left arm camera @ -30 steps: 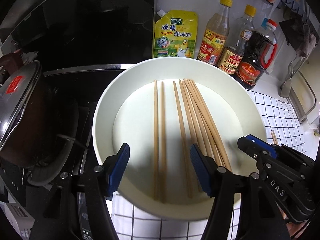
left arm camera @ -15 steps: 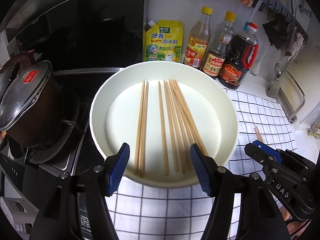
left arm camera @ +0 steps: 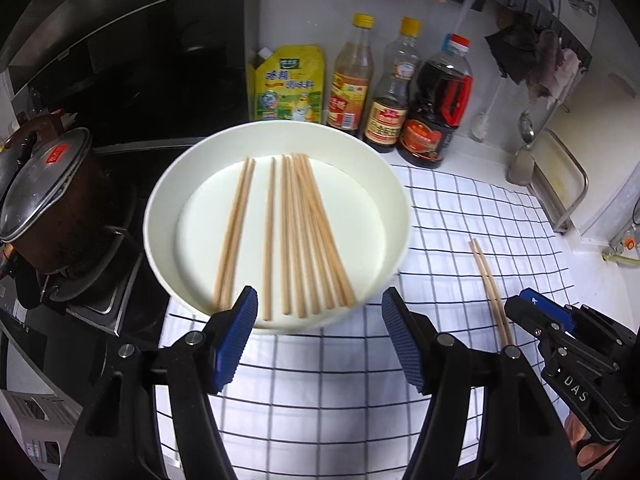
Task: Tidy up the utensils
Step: 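Move both open tools back to the last two chopsticks on the mat, then close the left tool on one chopstick while the right tool grasps the other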
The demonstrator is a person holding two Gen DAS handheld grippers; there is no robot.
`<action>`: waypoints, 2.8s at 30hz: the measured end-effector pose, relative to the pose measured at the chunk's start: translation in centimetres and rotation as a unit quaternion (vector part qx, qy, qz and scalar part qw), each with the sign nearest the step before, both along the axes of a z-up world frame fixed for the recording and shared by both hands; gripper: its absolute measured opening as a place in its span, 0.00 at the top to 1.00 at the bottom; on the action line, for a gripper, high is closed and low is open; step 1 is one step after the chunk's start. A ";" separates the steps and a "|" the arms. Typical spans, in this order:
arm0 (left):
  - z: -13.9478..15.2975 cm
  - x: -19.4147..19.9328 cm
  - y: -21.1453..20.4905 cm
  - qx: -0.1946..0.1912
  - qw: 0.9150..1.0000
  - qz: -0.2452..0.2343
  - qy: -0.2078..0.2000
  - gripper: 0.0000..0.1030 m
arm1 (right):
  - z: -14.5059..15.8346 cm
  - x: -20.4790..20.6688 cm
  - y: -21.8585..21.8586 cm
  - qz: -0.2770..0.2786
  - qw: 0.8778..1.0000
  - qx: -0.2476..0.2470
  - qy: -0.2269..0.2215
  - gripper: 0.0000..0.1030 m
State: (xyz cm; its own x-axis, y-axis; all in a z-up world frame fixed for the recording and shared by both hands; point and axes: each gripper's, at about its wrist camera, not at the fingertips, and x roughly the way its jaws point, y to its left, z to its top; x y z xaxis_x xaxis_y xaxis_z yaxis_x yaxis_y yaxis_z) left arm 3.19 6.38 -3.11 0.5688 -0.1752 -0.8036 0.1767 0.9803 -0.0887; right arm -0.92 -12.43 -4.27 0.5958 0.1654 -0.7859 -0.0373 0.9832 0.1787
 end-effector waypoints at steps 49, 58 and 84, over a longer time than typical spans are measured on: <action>-7.5 -2.0 -15.6 0.028 0.996 -0.040 0.071 0.30 | -11.7 -1.2 -11.7 -0.017 0.997 -0.036 0.064 0.65; -8.3 -1.7 -17.3 0.023 0.996 -0.039 0.071 0.30 | -11.8 -1.5 -11.1 0.015 0.996 -0.071 0.049 0.93; -13.0 -1.4 -22.7 0.045 0.994 -0.050 0.088 0.25 | -11.7 -3.9 -17.7 -0.032 0.998 -0.031 0.048 0.92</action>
State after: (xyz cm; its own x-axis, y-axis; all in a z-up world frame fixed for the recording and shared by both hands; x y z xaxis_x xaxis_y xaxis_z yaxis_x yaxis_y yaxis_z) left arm 1.76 -16.31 -16.09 0.4014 -0.1468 -0.9041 0.2624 0.9641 -0.0401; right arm -4.81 -30.15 -16.00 0.5258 0.0793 -0.8469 0.0401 0.9922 0.1178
